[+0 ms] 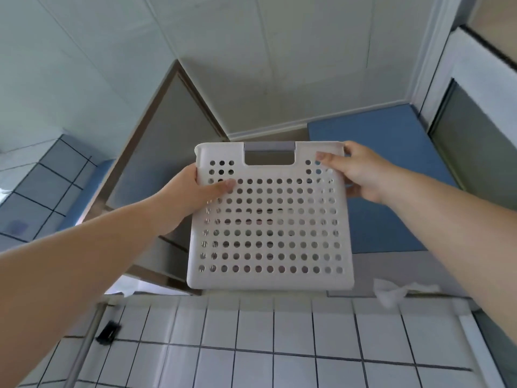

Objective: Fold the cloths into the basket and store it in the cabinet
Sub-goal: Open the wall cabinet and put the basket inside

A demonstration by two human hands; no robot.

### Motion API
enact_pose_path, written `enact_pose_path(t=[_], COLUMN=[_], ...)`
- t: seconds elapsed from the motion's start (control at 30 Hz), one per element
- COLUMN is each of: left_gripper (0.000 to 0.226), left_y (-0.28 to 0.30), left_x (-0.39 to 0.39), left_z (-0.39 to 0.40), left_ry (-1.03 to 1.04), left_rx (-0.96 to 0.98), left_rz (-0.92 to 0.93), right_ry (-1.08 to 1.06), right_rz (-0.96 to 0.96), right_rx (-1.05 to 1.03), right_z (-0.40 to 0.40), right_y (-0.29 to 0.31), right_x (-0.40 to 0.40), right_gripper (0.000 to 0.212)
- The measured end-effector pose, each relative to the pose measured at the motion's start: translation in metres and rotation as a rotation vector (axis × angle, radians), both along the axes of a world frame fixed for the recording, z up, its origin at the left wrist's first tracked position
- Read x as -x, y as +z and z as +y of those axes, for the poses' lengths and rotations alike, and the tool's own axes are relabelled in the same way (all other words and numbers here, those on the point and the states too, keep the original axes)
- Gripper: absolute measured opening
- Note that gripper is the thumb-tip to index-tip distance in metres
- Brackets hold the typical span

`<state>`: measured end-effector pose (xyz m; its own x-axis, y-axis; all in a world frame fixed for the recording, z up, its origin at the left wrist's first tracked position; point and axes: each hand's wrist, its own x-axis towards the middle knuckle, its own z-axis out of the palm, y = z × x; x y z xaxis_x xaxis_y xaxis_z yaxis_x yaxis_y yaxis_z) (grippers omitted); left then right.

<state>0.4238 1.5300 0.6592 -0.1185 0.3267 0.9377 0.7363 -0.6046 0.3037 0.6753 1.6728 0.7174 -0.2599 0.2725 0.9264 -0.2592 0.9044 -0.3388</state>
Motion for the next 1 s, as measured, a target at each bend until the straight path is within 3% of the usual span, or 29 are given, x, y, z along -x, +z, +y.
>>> enact_pose_path(t=[0.23,0.43,0.63,0.8,1.0], left_gripper=[0.025,0.038,0.054,0.068,0.022], left_y=[0.005,0.018,0.035,0.040,0.029], left_x=[0.027,0.048,0.064,0.093,0.130], left_z=[0.057,0.092,0.125,0.150,0.184], left_ry=[0.074,0.187,0.241,0.252,0.336], left_rx=[-0.067,-0.178,-0.307,-0.388,-0.361], left_rz=[-0.007,-0.096,-0.134,-0.148,0.002], right_ry=[-0.007,-0.041,-0.138,-0.281,-0.330], right_rz=[-0.001,-0.013,0.063,0.129,0.109], right_rx=[-0.026,-0.004,0.044,-0.071,-0.124], right_z=[0.057,0.091,0.107,0.118,0.142], right_y=[0.009,0.023,0.032,0.028,0.001], right_x=[0.031,0.060,0.089,0.128,0.169], right_gripper=[0.031,0.033,0.056,0.077,0.079])
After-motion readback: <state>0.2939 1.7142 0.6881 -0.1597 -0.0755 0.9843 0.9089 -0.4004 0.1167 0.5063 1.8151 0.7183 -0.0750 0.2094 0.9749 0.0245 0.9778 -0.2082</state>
